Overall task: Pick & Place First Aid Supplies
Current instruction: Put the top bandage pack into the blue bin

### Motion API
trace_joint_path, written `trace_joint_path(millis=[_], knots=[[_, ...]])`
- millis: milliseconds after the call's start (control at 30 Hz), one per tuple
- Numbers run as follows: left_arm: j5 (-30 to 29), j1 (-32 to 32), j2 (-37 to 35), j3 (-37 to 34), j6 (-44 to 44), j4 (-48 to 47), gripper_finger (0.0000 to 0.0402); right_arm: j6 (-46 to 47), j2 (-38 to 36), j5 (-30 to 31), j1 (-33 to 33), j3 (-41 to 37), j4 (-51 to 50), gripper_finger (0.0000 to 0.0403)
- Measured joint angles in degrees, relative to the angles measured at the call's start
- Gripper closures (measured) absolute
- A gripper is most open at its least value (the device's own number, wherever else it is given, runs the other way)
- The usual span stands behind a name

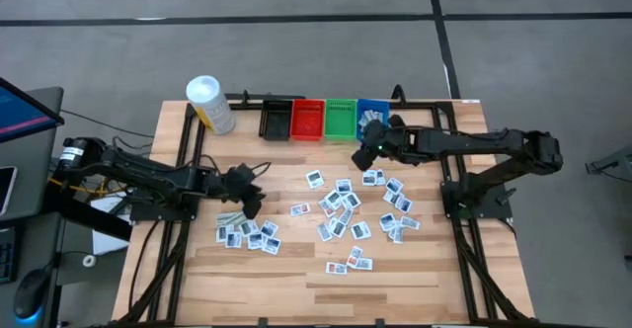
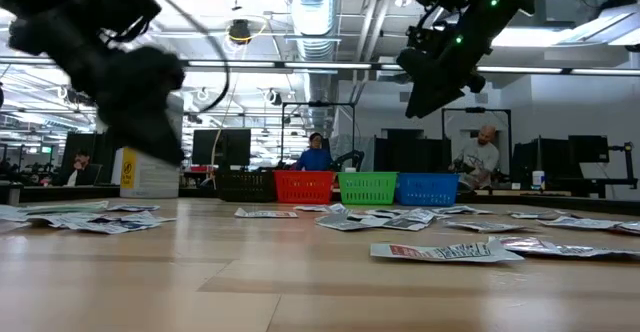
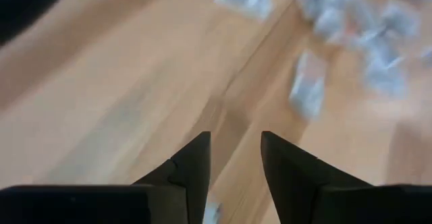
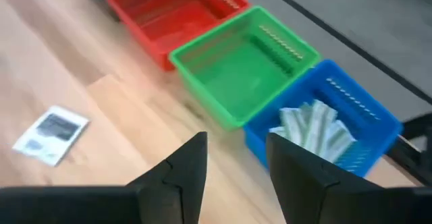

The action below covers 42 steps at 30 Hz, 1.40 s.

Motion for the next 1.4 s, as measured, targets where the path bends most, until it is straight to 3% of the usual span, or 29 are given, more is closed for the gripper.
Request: trace_joint_path(millis=[533,733,833,1000,1133,1233,1400], knots=[[15.1,-14.6,-0.1,0.0,-6.2,-7.6,0.0270,-0.1,0.4,0.3,5.5,0.0,0.9,0.0257],[15.1,-19.1,-0.1,0.3,-12.1,-10.4,0.0270,-0.1,0.4,1.2,5.4,0.0,2.2,0.0254],[15.5,-20.2,-0.1,2.6,-10.0,-9.0,0.0270,-0.1,0.4,1.2,5.3,0.0,2.2,0.0256],[14.7,-20.3,-0.1,3.8,-4.3,4.5,0.0270,-0.1,0.4,1.2,5.0,0.0,2.3,0.0259],[7.3,-19.4,-0.1,3.8,1.0,12.9,0.0270,-0.1,0.4,1.2,5.2,0.0,3.0,0.0259],[4.9,-16.7,-0.1,3.8,2.8,9.2,0.0270,0.0,0.4,1.2,6.0,0.0,3.1,0.0257],[6.5,-13.8,0.0,4.2,-0.2,-8.2,0.0270,-0.1,0.4,1.2,7.4,0.0,3.2,0.0261]])
